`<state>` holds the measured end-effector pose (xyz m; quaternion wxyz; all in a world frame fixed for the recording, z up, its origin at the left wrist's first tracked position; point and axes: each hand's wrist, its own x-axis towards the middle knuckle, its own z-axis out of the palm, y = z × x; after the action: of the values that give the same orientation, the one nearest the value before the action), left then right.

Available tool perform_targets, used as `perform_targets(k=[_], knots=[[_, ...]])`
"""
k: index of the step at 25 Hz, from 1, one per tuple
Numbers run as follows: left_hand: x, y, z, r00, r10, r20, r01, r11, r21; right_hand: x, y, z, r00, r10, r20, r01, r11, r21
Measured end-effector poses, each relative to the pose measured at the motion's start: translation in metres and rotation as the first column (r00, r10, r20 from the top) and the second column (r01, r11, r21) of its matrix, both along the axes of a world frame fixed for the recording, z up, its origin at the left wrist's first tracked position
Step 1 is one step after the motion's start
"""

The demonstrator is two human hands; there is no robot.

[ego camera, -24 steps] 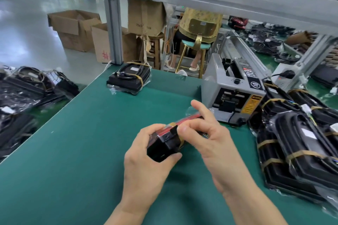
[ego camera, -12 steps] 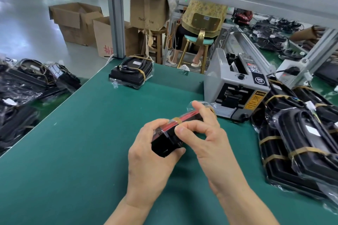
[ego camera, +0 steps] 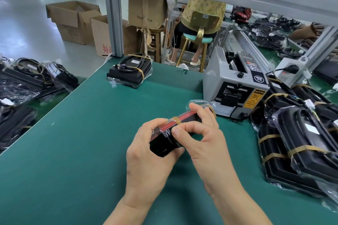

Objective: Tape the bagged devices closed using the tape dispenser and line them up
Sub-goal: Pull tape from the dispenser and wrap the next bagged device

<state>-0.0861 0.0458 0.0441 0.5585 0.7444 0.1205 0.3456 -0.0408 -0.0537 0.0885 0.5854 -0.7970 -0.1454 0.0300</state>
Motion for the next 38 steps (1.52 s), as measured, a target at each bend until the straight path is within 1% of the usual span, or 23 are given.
perform_targets(k=[9,11,13,14,16,18,20,22,24,26,28,29,30,31,32,33,34,35,36,37,38], knots=[[0.000,0.001,0.001,1.000,-0.008,0.011,0.009,1.000,-0.005,-0.005,0.005,-0.002,0.996,-0.054,0.070,0.055,0.999,-0.001],[-0.001,0.001,0.001,1.000,-0.014,0.005,0.014,1.000,-0.013,-0.007,0.007,-0.005,0.990,-0.111,0.089,0.106,0.993,0.061],[-0.001,0.000,0.003,1.000,-0.017,-0.003,0.017,1.000,-0.021,-0.008,0.008,-0.007,0.986,-0.156,0.052,0.147,0.977,0.154],[-0.001,0.000,0.003,1.000,-0.014,-0.001,0.014,1.000,-0.021,-0.008,0.008,-0.007,0.987,-0.154,0.047,0.146,0.978,0.148],[-0.001,0.002,0.003,1.000,-0.016,0.005,0.016,1.000,-0.018,-0.006,0.011,-0.009,0.984,-0.156,0.085,0.150,0.986,0.076],[0.000,0.004,0.003,0.999,-0.035,0.000,0.035,0.999,-0.041,-0.005,0.014,-0.009,0.979,-0.166,0.121,0.161,0.986,0.046],[0.002,0.006,0.003,0.999,-0.049,-0.021,0.048,0.997,-0.060,-0.003,0.013,-0.007,0.979,-0.119,0.164,0.121,0.993,-0.003],[0.005,0.014,0.001,0.997,-0.076,-0.031,0.075,0.997,-0.034,0.008,-0.002,-0.004,0.968,-0.117,0.224,0.141,0.985,-0.097],[0.005,0.033,0.001,0.991,-0.130,-0.031,0.129,0.991,-0.041,0.027,-0.027,-0.002,0.954,-0.126,0.273,0.169,0.975,-0.141],[0.004,0.056,0.003,0.974,-0.225,-0.025,0.223,0.972,-0.078,0.048,-0.051,-0.001,0.975,-0.075,0.209,0.111,0.979,-0.168],[0.002,0.072,0.009,0.947,-0.315,-0.061,0.310,0.948,-0.073,0.062,-0.061,-0.005,0.991,0.067,0.120,-0.038,0.973,-0.226],[0.000,0.076,0.013,0.938,-0.334,-0.095,0.330,0.942,-0.055,0.066,-0.061,-0.009,0.989,0.130,0.069,-0.111,0.968,-0.224],[-0.001,0.078,0.018,0.938,-0.318,-0.136,0.320,0.947,-0.003,0.069,-0.060,-0.013,0.985,0.168,0.025,-0.160,0.967,-0.200],[-0.002,0.077,0.024,0.949,-0.264,-0.174,0.285,0.952,0.111,0.071,-0.058,-0.015,0.983,0.184,0.001,-0.181,0.968,-0.173],[-0.002,0.072,0.033,0.961,-0.198,-0.195,0.247,0.930,0.274,0.073,-0.058,-0.018,0.983,0.183,-0.006,-0.182,0.971,-0.152],[0.000,0.065,0.041,0.971,-0.143,-0.190,0.215,0.872,0.441,0.074,-0.058,-0.021,0.983,0.184,-0.013,-0.184,0.974,-0.132],[0.005,0.054,0.049,0.975,-0.131,-0.179,0.212,0.786,0.581,0.074,-0.059,-0.022,0.981,0.192,-0.033,-0.195,0.975,-0.105],[0.011,0.043,0.054,0.973,-0.144,-0.181,0.230,0.687,0.689,0.075,-0.061,-0.023,0.975,0.215,-0.062,-0.219,0.973,-0.067],[0.017,0.032,0.058,0.964,-0.155,-0.214,0.264,0.600,0.755,0.076,-0.062,-0.024,0.965,0.245,-0.096,-0.249,0.968,-0.033],[0.023,0.023,0.061,0.953,-0.149,-0.263,0.300,0.561,0.772,0.077,-0.064,-0.023,0.960,0.257,-0.115,-0.261,0.965,-0.021],[0.028,0.016,0.064,0.948,-0.121,-0.295,0.310,0.569,0.762,0.079,-0.066,-0.023,0.969,0.221,-0.110,-0.226,0.974,-0.032]])
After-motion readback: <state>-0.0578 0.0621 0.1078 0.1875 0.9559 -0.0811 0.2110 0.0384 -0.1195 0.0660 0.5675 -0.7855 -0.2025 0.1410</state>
